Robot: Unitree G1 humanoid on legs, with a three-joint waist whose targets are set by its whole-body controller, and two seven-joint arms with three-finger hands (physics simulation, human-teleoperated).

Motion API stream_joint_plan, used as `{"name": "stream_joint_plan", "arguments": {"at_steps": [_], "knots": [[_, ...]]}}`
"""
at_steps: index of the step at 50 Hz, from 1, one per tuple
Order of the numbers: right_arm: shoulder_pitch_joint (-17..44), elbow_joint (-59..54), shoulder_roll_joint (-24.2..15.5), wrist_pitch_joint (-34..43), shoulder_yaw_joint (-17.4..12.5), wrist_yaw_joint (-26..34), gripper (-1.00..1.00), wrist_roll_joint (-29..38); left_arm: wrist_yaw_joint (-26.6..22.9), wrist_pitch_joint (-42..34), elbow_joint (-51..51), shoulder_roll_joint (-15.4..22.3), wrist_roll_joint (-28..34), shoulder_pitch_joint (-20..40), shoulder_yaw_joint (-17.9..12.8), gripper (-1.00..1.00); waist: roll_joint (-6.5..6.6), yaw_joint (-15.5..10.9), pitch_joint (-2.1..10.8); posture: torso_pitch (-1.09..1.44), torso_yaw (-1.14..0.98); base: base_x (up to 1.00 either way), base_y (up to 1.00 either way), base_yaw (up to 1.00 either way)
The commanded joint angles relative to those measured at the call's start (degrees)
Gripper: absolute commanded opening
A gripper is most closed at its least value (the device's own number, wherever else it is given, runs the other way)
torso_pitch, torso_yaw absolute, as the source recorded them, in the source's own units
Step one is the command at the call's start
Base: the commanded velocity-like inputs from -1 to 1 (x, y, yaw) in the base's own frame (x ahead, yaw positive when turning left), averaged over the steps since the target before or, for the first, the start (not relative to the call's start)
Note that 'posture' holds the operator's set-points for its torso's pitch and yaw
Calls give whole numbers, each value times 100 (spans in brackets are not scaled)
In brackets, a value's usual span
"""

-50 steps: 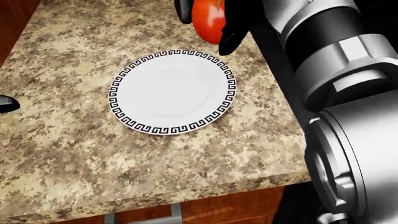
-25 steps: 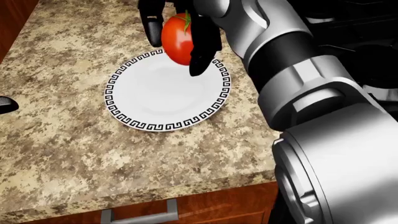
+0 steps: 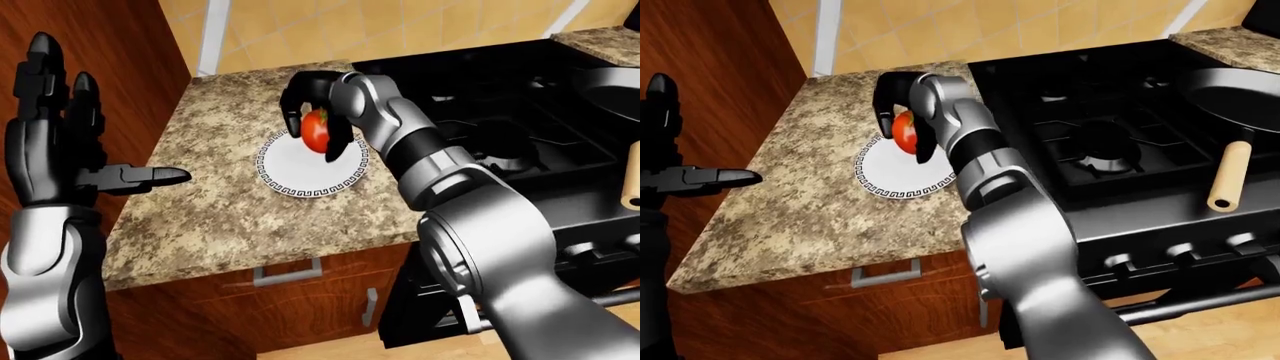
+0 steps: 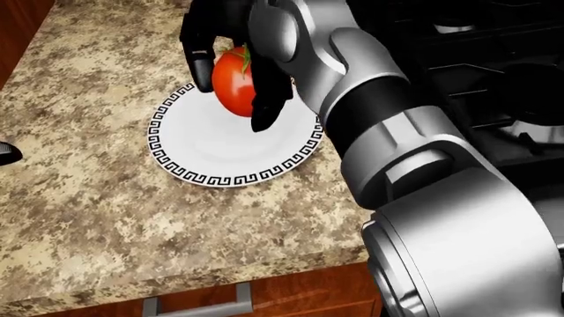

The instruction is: Pick the tomato from the pan and place it on the plate.

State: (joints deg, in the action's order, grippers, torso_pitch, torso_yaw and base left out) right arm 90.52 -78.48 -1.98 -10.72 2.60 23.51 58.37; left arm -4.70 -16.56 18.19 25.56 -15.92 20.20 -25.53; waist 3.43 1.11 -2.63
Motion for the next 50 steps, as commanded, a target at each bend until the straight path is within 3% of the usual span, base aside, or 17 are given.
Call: {"name": "stream_joint_plan", "arguments": {"at_steps": [1,6,9,14,25,35,48,50], "knots": [[240,252,-41,-56,-30,-101,-76,-35,18,147,187,104,-11,134,-80,100,44,2,170,0,0,0,0,0],[190,250,2,-84,-5,-164,-13,4,14,148,189,108,-17,128,-89,100,46,3,172,0,0,0,0,0],[177,249,27,-83,-5,-187,39,16,14,163,174,105,-10,128,-83,100,48,4,173,0,0,0,0,0],[159,254,54,-73,-11,-184,84,15,18,162,165,107,-7,140,-74,100,52,4,173,0,0,0,0,0],[129,263,49,-60,10,-43,81,45,22,157,170,100,-6,134,-69,100,50,6,176,0,0,0,0,0],[432,271,-90,-49,-26,270,67,38,18,179,140,103,-5,137,-73,100,53,11,163,0,0,0,0,0],[840,275,-263,-20,-72,565,71,23,31,117,183,147,-46,164,-96,100,54,20,144,0,0,0,0,0],[901,284,-327,-34,-68,666,87,38,34,101,199,150,-52,171,-93,100,52,20,139,0,0,0,0,0]]}}
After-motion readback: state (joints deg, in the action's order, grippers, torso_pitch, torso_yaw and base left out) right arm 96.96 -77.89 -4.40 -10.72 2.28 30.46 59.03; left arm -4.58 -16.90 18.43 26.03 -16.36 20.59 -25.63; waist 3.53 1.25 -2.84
